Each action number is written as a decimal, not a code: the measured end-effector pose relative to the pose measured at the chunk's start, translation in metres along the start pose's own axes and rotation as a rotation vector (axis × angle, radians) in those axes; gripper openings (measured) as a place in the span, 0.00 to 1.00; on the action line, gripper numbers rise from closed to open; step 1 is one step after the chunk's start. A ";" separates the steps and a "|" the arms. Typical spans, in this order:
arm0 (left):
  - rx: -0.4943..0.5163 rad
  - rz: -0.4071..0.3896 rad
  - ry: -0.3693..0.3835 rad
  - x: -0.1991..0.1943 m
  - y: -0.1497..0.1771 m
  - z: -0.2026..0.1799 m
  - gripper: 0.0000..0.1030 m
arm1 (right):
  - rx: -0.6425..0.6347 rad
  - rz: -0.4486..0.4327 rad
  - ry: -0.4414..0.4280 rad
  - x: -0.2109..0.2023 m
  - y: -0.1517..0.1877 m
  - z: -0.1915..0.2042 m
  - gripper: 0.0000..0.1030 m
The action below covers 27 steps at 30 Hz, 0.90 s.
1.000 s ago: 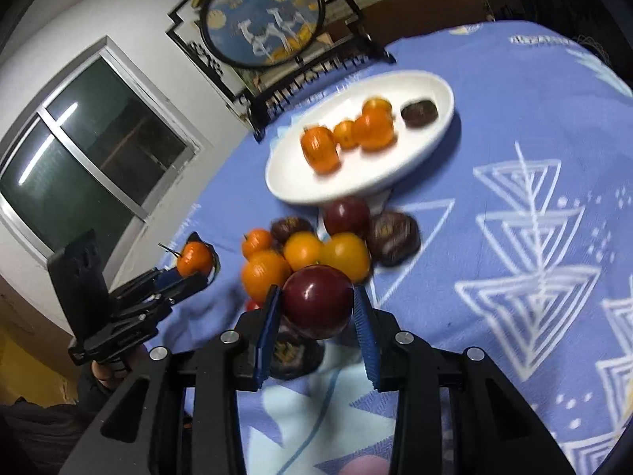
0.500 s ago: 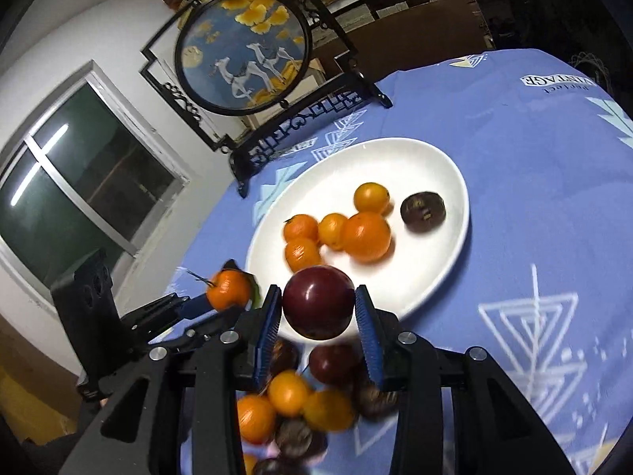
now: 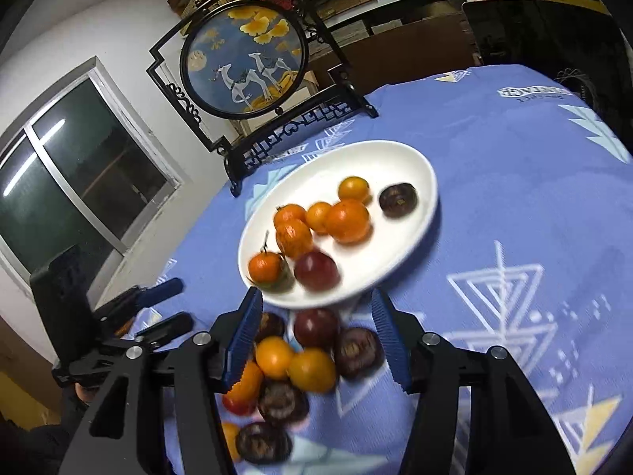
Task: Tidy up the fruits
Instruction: 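Grasp a leafy mandarin with the left tool while the right tool grasps a red plum, place both on plate, then grasp a mandarin with the left tool and carry it onto the plate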
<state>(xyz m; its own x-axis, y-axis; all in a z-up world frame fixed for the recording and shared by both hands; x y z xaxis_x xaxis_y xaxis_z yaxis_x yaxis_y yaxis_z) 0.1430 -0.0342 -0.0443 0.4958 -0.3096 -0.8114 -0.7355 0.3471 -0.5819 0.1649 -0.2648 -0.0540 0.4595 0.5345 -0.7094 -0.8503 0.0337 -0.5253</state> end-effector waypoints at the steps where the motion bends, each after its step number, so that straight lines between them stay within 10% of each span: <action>1: 0.007 0.015 -0.010 0.001 0.008 0.001 0.73 | 0.000 0.000 0.008 -0.002 0.005 -0.001 0.56; 6: -0.013 0.080 -0.055 0.017 0.038 0.013 0.72 | 0.033 0.017 0.013 -0.003 0.030 -0.013 0.57; 14: -0.038 0.162 -0.009 0.053 0.033 0.017 0.34 | 0.041 0.028 0.025 -0.004 0.043 -0.017 0.57; 27: -0.110 0.002 0.044 0.033 0.018 0.027 0.30 | -0.077 0.135 0.020 0.025 0.054 0.014 0.57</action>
<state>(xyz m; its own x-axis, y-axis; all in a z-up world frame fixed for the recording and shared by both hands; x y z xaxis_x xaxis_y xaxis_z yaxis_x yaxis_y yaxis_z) 0.1581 -0.0142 -0.0833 0.4755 -0.3490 -0.8075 -0.7836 0.2492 -0.5691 0.1269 -0.2378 -0.0929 0.3480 0.5129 -0.7848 -0.8826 -0.1030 -0.4587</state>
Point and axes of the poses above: each gripper's, at about its wrist camera, not at the fingertips, and x roughly the way its jaws point, z to its left, y to its underside, the point moved 6 cm from there along x, roughly the way its jaws point, and after that the axes turned 12 degrees about z, right-handed, at the moved point
